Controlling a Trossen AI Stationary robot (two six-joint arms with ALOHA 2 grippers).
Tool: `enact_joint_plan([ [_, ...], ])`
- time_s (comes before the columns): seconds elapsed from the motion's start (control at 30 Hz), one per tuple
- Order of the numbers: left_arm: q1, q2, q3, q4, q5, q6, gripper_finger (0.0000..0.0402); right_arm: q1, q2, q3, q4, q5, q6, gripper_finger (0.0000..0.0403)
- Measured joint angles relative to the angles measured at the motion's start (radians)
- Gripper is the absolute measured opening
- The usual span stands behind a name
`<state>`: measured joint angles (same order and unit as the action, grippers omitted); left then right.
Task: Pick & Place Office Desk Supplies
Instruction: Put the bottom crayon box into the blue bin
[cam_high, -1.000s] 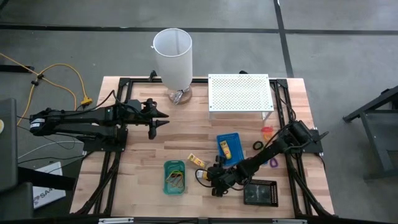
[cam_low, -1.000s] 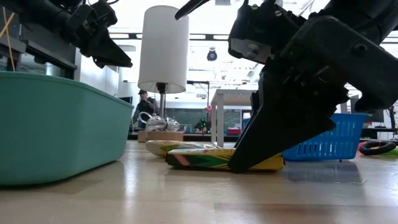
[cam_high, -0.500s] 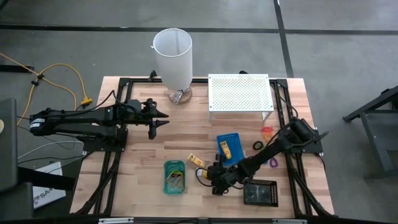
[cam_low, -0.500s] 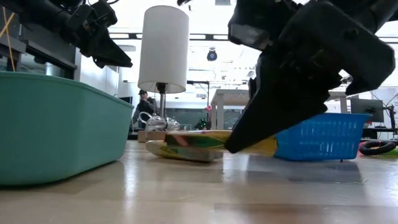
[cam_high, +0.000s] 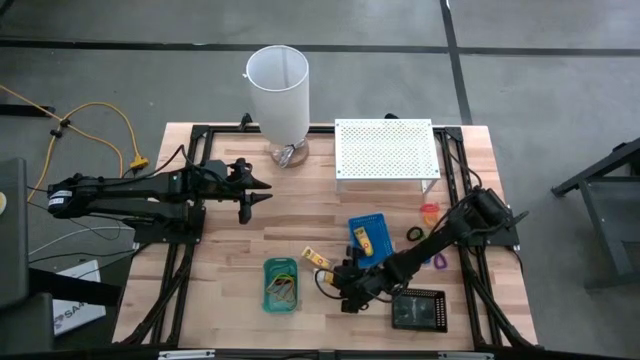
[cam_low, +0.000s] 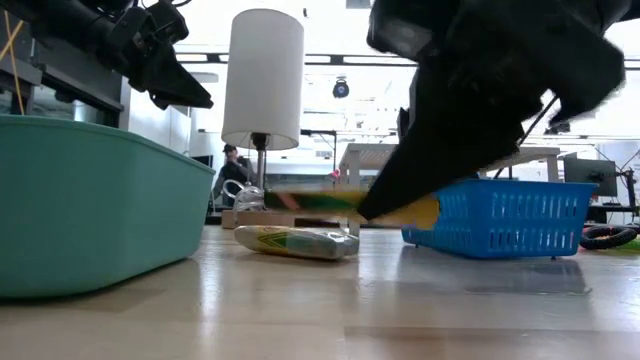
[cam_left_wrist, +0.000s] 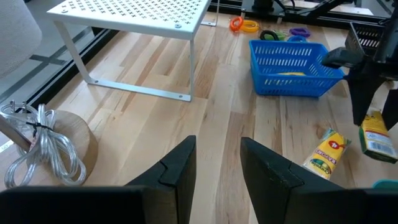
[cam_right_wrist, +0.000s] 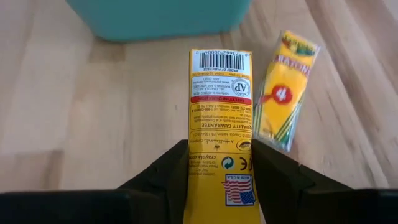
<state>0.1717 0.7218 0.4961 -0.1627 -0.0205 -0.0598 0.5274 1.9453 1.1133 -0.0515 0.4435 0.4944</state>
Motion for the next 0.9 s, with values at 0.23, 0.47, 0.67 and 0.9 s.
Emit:
enact_joint_plan([
  [0.23, 0.0, 0.0, 0.0, 0.0, 0.0, 0.0, 0.0119, 0.0, -0.059, 0.008, -0.016, 0.035, -0.021, 0.0148],
  [0.47, 0.0, 0.0, 0.0, 0.004, 0.004, 0.0, 0.0119, -0.007, -0.14, 0.008, -0.142, 0.124, 0.066, 0.0148],
  [0.67, 0.0, 0.0, 0.0, 0.01, 0.003, 0.0, 0.0119, -0.014, -0.173, 0.008, -0.301, 0.163, 0.305, 0.0148],
  [0.9, 0.0, 0.0, 0.0, 0.01, 0.003, 0.0, 0.0119, -0.013, -0.213, 0.008, -0.421, 0.186, 0.515, 0.0148],
])
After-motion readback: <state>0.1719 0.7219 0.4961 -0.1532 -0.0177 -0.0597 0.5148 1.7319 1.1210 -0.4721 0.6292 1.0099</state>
